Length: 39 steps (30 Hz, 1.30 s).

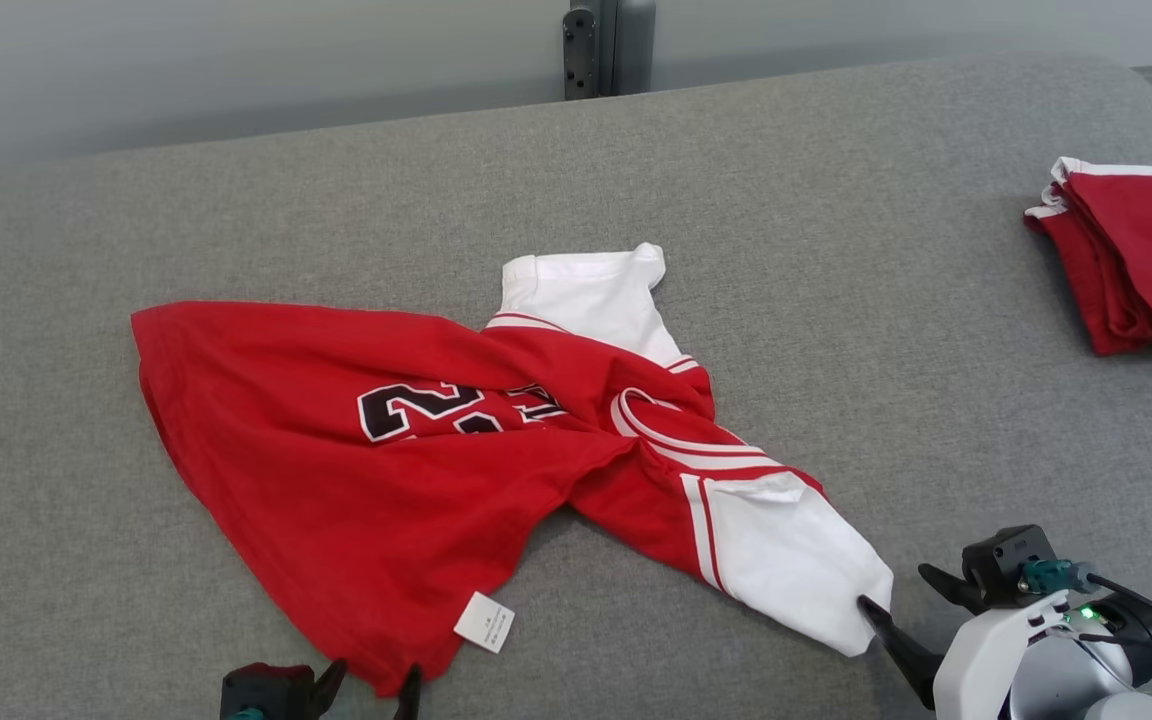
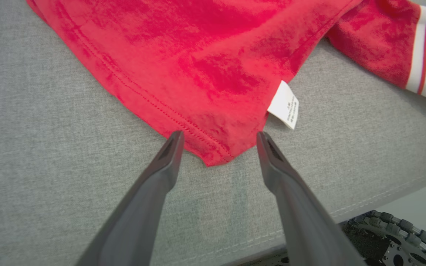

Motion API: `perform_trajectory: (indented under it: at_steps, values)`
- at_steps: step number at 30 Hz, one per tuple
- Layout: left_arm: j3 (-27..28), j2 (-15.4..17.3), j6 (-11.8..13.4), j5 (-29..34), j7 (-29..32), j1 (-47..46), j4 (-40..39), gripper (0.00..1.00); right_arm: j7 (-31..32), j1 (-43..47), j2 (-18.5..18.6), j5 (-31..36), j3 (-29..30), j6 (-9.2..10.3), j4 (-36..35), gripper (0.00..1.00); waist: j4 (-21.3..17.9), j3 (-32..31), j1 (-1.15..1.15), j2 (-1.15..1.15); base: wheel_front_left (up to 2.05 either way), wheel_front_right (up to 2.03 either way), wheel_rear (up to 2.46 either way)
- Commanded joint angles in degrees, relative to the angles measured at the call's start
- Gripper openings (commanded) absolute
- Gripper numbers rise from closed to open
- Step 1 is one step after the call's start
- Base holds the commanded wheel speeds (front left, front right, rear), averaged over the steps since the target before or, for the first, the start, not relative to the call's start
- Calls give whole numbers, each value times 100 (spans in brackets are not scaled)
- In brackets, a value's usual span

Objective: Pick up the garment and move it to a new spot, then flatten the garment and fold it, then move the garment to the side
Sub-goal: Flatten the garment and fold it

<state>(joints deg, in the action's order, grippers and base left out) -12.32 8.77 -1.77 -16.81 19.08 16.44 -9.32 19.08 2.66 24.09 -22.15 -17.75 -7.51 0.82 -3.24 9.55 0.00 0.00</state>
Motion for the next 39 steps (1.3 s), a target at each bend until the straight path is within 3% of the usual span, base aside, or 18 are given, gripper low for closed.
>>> perform_trajectory:
  at_steps: [1, 8, 13, 15, 18, 25, 31, 33, 34, 35, 36, 37, 38, 39]
  values:
    - [12, 51, 0, 72, -5, -131, 38, 100, -53, -125, 9, -22, -22, 4, 55, 100, 37, 178, 0, 0, 0, 0, 0]
    - [-82, 55, -68, 5, 44, -312, 277, 100, -144, -394, -25, -117, -288, 3, 385, 100, 64, 364, 0, 0, 0, 0, 0]
    - [-119, 36, -67, -27, 20, -315, 373, 100, -231, -438, 6, -167, -371, 3, 500, 82, 59, 370, 0, 0, 0, 0, 0]
    - [-136, 31, -71, -51, 21, -316, 417, 100, -246, -455, 9, -196, -402, 3, 532, 69, 56, 367, 0, 0, 0, 0, 0]
    - [-155, 25, -73, -66, 17, -328, 471, 100, -280, -471, -2, -244, -414, 3, 568, 63, 47, 357, 0, 0, 0, 0, 0]
    - [-167, 23, -65, -120, -10, -387, 644, 100, -295, -477, 3, -282, -399, 5, 652, 84, 35, 347, 0, 0, 0, 0, 0]
    - [-199, 16, -75, -144, -34, -488, 836, 100, -327, -540, -35, -305, -457, 5, 744, 80, 37, 384, 0, 0, 0, 0, 0]
    - [-201, -1, -80, -167, -46, -529, 904, 100, -331, -567, -43, -319, -491, 5, 779, 69, 35, 398, 0, 0, 0, 0, 0]
    - [-208, -4, -95, -181, -50, -548, 938, 100, -342, -594, -53, -334, -507, 5, 799, 52, 33, 409, 0, 0, 0, 0, 0]
    - [-214, -2, -106, -183, -61, -577, 963, 100, -356, -611, -61, -347, -521, 5, 821, 45, 34, 414, 0, 0, 0, 0, 0]
    - [-219, -7, -119, -194, -85, -599, 985, 95, -359, -621, -71, -369, -555, 5, 842, 31, 35, 414, 0, 0, 0, 0, 0]
    - [-228, -12, -134, -222, -116, -606, 1002, 63, -387, -625, -79, -392, -574, 5, 859, 11, 33, 411, 0, 0, 0, 0, 0]
    - [-232, -11, -140, -237, -123, -618, 1019, 44, -419, -636, -75, -408, -583, 5, 878, 0, 31, 404, 0, 0, 0, 0, 0]
    - [-235, -9, -152, -256, -148, -625, 1038, 15, -434, -652, -72, -431, -594, 5, 892, 0, 29, 392, 0, 0, 0, 0, 0]
